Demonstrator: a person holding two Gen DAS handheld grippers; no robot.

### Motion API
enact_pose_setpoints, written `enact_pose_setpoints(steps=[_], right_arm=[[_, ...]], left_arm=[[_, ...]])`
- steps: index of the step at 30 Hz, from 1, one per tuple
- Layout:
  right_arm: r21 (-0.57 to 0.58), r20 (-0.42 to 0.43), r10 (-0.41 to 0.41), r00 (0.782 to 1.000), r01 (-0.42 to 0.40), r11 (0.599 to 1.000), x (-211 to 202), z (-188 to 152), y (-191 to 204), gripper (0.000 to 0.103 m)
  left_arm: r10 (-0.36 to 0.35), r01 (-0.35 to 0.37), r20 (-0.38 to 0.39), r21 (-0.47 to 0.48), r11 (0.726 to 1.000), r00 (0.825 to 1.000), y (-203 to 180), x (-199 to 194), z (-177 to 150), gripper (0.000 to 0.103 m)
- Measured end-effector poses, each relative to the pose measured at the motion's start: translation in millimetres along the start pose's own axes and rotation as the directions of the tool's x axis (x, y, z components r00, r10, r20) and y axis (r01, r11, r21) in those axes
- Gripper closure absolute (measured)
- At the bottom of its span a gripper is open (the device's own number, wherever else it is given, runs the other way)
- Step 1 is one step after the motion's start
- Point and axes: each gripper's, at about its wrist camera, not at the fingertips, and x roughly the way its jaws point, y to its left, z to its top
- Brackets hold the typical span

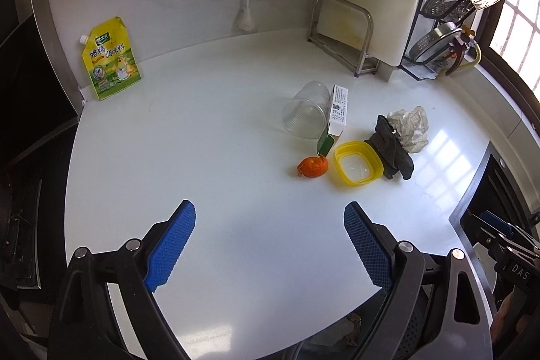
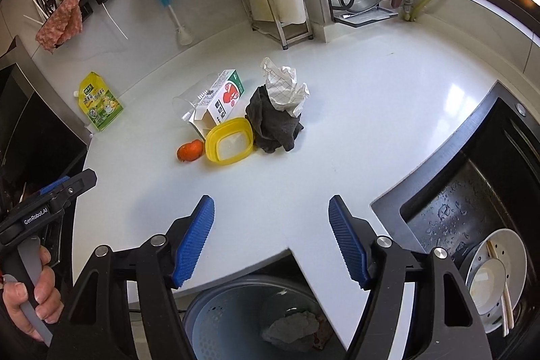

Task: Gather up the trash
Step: 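Move both tools back toward the black cloth and crumpled paper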

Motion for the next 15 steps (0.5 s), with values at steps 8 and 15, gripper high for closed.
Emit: enact_pose_setpoints(steps=[8,15], right_arm=[[-0.004,0.018,-0.016,1.0,0.016,1.0,31,23,9,0.036],[0.003,0.025,-0.035,0.999,0.035,0.999,51,35,6,0.034]], left_arm=[[0.015,-0.016,-0.021,-0.007,1.0,1.0,18,32,14,0.015],[0.004,-0.004,-0.045,0.0,1.0,0.999,19,59,18,0.015]])
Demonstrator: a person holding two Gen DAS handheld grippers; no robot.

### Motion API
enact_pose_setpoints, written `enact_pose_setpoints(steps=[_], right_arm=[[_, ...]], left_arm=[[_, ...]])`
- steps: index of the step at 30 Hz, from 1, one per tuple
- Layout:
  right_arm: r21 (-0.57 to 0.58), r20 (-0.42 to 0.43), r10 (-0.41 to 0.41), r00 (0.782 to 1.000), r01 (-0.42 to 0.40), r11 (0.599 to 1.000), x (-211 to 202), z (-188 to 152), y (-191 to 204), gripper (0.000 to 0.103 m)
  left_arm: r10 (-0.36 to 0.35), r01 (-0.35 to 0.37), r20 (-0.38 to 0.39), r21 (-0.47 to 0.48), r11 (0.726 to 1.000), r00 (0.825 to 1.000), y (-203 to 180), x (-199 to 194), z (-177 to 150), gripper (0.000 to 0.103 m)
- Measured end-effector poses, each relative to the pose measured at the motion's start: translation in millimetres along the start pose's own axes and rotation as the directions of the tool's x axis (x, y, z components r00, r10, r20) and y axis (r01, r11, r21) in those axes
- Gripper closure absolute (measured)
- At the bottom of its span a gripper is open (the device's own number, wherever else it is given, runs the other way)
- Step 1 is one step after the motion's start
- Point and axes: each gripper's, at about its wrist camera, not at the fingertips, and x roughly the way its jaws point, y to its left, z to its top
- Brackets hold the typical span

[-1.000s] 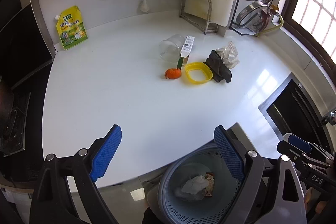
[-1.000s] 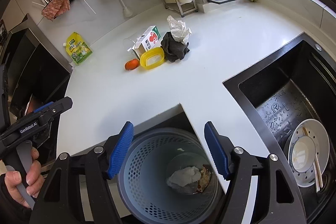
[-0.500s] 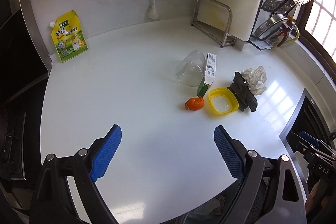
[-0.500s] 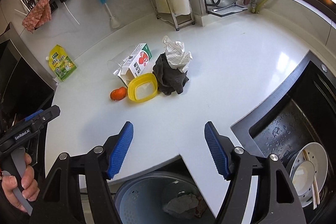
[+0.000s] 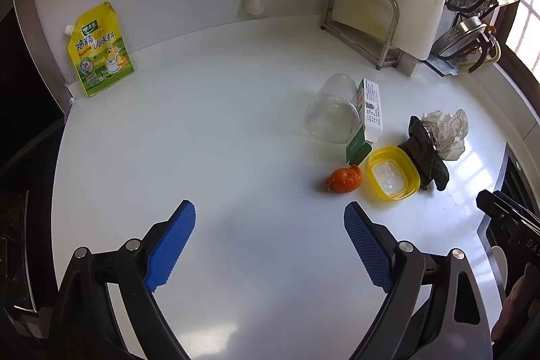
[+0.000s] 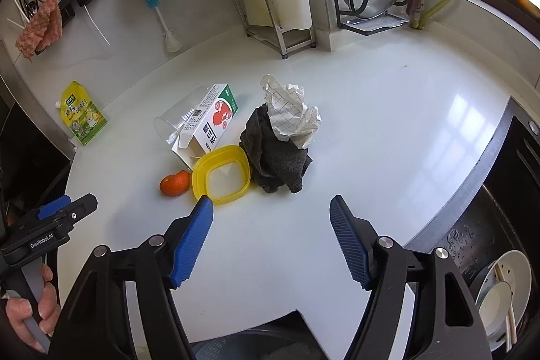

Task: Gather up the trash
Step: 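Move both tools back toward the black cloth and crumpled paper, then grasp the crumpled white checkered paper with the right tool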

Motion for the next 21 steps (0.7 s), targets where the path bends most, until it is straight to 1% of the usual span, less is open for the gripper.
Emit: enact_pose_setpoints(steps=[5,10,21], right_arm=[[-0.004,0.017,-0.015,1.0,0.015,1.0,10,11,-2,0.034],[-0.009,0.031,-0.033,0.999,0.034,0.999,25,20,-6,0.033],[-0.003,0.053,-0.061,0.997,0.061,0.998,63,49,-15,0.033]], left_arm=[[-0.018,0.018,0.001,-0.009,1.0,1.0,-2,13,3,0.015],[-0.029,0.029,-0.014,-0.005,1.0,0.999,-5,27,6,0.015],[-0.049,0.049,-0.015,0.009,0.999,0.999,-12,46,10,0.015]])
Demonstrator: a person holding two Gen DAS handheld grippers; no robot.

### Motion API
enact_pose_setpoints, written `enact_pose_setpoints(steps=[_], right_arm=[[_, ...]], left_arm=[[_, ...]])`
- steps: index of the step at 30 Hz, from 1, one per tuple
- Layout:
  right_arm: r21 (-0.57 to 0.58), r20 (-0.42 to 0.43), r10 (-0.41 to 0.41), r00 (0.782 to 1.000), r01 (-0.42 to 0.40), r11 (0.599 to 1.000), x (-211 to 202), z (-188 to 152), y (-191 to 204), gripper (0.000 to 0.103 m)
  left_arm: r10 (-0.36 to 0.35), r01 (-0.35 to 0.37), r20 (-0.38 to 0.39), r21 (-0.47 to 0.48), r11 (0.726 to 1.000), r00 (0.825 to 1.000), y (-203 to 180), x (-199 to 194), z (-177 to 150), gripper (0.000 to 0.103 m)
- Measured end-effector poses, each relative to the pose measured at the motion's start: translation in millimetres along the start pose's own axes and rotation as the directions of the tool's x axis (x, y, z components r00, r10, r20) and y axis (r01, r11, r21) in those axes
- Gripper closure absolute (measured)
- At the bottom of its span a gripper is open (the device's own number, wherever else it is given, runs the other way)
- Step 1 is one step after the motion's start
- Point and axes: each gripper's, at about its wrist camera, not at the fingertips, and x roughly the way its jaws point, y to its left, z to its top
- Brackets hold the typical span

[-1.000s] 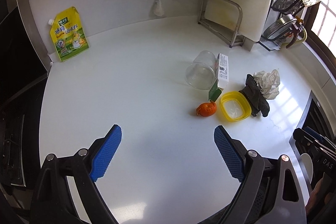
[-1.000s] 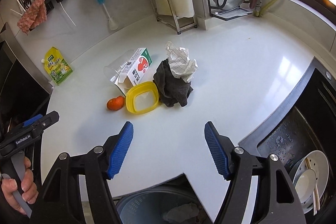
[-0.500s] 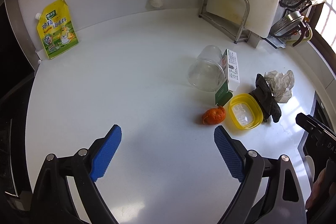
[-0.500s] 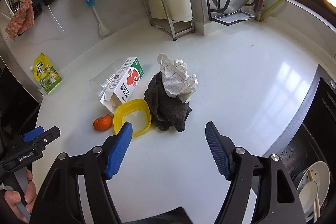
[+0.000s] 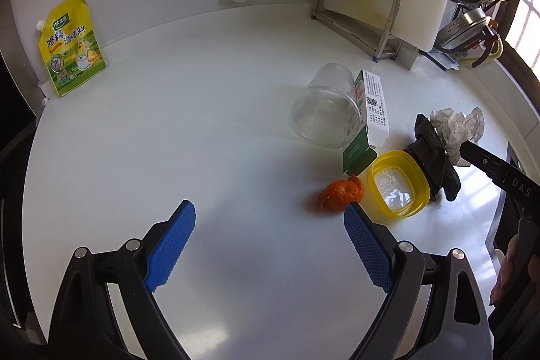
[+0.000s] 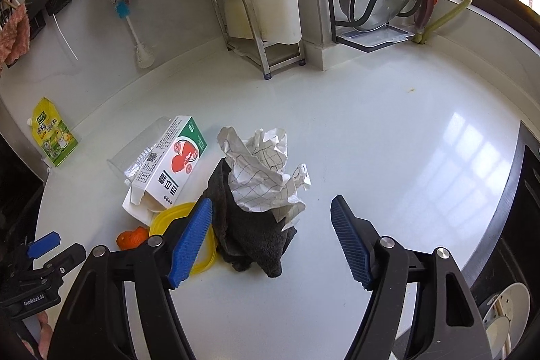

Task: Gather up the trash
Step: 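Grasp the crumpled white checkered paper with the right tool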

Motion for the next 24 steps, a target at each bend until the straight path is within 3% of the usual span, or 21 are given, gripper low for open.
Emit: enact_pose_setpoints(steps=[10,17,24], right_arm=[[-0.009,-0.002,-0.011,1.0,0.011,1.0,26,12,0,0.034],[-0.02,-0.001,0.0,1.0,0.0,1.0,23,12,-1,0.069],[0.034,0.039,0.023,0.999,-0.025,0.999,0,8,-13,0.072]], left_arm=[[-0.01,0.01,-0.013,0.012,1.0,1.0,-3,11,1,0.015],[-0.032,0.033,-0.022,0.016,0.999,0.999,-7,18,3,0.015],[-0.061,0.062,-0.021,0.037,0.997,0.998,-15,26,2,0.015]])
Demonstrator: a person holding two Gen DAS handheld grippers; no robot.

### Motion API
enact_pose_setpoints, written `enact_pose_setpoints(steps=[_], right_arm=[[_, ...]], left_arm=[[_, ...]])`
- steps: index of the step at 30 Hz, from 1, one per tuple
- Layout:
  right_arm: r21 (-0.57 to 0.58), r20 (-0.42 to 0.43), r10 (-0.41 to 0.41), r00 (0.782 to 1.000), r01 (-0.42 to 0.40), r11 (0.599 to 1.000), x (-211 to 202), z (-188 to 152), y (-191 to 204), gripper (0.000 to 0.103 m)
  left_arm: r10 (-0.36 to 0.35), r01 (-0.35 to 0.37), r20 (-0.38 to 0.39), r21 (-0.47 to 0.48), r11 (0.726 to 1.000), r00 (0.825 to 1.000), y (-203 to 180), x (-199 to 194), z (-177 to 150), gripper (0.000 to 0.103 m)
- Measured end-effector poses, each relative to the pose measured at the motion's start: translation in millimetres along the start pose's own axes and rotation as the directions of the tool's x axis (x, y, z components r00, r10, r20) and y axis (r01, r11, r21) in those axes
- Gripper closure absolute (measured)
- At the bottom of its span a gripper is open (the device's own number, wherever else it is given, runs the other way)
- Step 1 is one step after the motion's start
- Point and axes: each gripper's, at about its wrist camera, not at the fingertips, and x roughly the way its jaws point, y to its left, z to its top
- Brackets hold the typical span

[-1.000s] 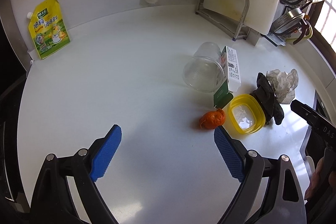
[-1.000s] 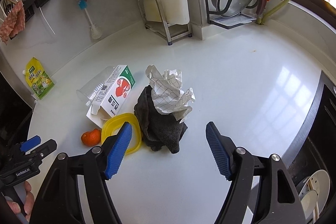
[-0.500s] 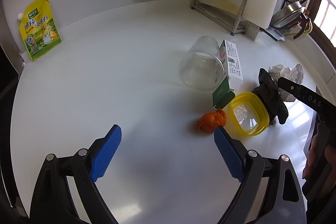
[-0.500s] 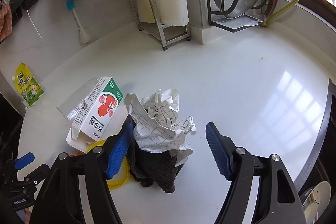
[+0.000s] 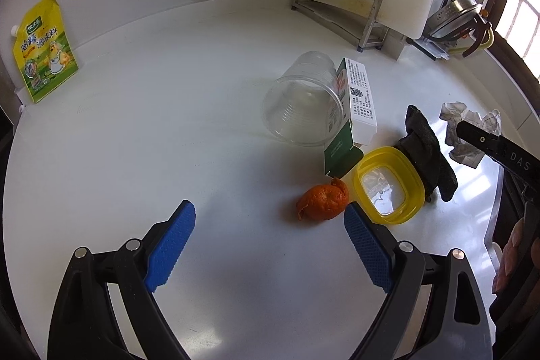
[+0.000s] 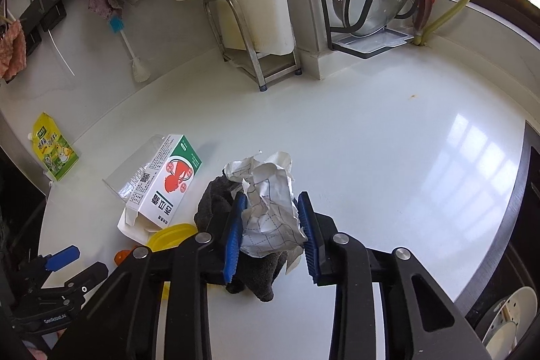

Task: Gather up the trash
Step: 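Grasp the crumpled white checkered paper with the right tool, then grasp the orange tangerine with the left tool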

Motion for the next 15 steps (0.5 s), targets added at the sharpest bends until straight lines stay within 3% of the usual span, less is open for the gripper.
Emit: enact_pose_setpoints(steps=[15], right_arm=[[0.104,0.018,-0.014,1.0,0.012,0.994,-46,-27,-23,0.072]], left_arm=[[-0.004,0.005,-0.033,0.04,0.999,0.999,-22,36,-2,0.015]])
